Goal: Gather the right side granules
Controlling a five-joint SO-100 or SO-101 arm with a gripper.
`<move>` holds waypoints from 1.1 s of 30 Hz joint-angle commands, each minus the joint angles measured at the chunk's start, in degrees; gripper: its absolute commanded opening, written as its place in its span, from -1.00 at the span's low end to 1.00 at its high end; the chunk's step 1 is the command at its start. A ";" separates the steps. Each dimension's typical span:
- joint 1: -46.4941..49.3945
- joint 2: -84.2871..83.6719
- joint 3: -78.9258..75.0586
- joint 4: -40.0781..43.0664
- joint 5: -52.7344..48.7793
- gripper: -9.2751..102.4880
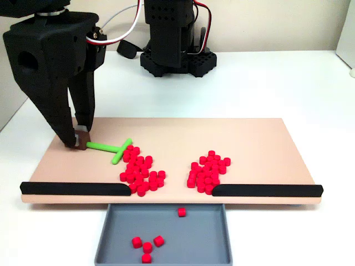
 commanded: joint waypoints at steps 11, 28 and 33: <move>-1.93 0.44 -1.58 0.09 -2.20 -0.84; -4.13 0.44 -1.58 0.18 3.60 -0.84; -4.83 0.44 -1.58 0.18 5.19 -0.84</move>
